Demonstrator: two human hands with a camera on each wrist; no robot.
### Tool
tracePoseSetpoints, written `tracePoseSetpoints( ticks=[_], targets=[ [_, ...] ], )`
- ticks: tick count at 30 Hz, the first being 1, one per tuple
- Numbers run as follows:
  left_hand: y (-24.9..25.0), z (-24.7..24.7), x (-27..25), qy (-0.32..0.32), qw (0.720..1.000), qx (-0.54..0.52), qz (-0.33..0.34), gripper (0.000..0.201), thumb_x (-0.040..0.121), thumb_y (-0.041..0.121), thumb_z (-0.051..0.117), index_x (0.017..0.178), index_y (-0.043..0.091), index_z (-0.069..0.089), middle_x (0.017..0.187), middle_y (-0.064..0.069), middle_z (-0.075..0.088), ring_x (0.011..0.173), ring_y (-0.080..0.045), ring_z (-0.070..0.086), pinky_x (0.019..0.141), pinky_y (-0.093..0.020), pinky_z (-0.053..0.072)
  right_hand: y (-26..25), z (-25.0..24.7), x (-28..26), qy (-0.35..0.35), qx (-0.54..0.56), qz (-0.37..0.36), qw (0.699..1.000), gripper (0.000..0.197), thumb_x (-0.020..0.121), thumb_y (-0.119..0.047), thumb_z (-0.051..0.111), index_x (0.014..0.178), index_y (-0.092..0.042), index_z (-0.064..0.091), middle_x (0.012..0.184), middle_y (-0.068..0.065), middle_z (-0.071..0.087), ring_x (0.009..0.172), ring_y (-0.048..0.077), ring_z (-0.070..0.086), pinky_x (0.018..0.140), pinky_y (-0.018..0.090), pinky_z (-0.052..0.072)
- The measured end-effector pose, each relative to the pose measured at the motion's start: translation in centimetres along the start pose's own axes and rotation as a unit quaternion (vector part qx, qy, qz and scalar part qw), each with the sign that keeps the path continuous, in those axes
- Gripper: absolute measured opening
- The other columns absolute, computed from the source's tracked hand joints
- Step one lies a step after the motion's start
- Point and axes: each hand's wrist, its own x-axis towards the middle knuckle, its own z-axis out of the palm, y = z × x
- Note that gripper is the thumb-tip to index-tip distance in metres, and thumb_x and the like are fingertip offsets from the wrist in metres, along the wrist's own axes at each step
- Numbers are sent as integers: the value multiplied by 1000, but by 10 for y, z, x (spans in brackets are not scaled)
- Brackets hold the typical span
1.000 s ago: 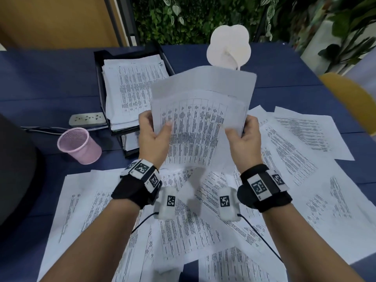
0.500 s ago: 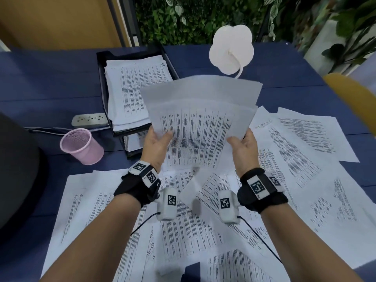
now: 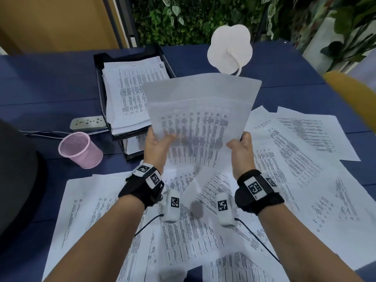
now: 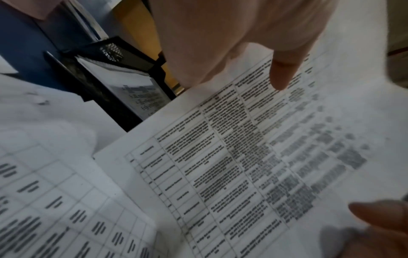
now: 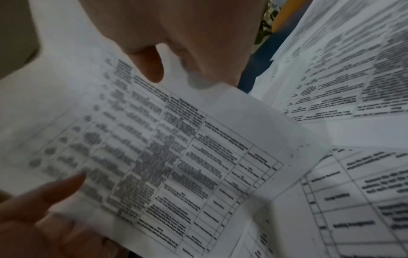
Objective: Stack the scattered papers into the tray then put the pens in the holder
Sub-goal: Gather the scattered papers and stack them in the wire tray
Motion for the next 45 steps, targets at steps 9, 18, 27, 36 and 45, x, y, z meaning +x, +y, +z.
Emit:
tracePoseSetpoints(
  ticks=[9, 18, 27, 36, 45],
  targets=[
    [-8, 7, 2, 9, 1000, 25, -5, 41, 84, 4, 67, 118, 21, 51, 106, 14, 65, 99, 5, 62, 87, -16, 47, 15, -5, 5, -20, -77, -17, 997, 19, 91, 2, 36, 91, -18, 37, 82, -1, 47, 68, 11, 43, 58, 25, 36],
    [-17, -5, 8, 21, 999, 45, -6, 20, 91, 20, 61, 108, 22, 51, 102, 10, 57, 89, 12, 52, 87, -18, 42, 40, -19, 15, -51, -145, 43, 987, 27, 86, -13, 55, 111, -5, 54, 100, 5, 63, 91, 22, 59, 85, 35, 46],
    [-62, -49, -14, 59, 969, 228, -69, 30, 87, 37, 63, 102, 17, 47, 95, 4, 52, 90, -14, 49, 75, -27, 40, 74, -26, 2, -162, -288, 136, 934, 24, 95, -12, 49, 118, -8, 54, 119, 10, 62, 103, 26, 60, 92, 38, 50],
    [-89, -84, -37, 77, 950, 268, -141, 58, 88, 29, 65, 137, 7, 43, 133, -6, 53, 120, -26, 51, 101, -35, 42, 92, -12, -12, -220, -348, 166, 896, 55, 96, -16, 47, 148, -9, 29, 150, 5, 35, 137, 24, 35, 115, 36, 27],
    [-68, -122, -11, 50, 959, 220, -170, 33, 89, 37, 62, 109, 12, 53, 99, -4, 64, 92, -26, 61, 80, -41, 50, 100, 30, 20, -188, -291, 178, 921, 47, 90, -17, 52, 134, -5, 44, 132, 6, 50, 120, 27, 50, 106, 38, 36]
  ],
)
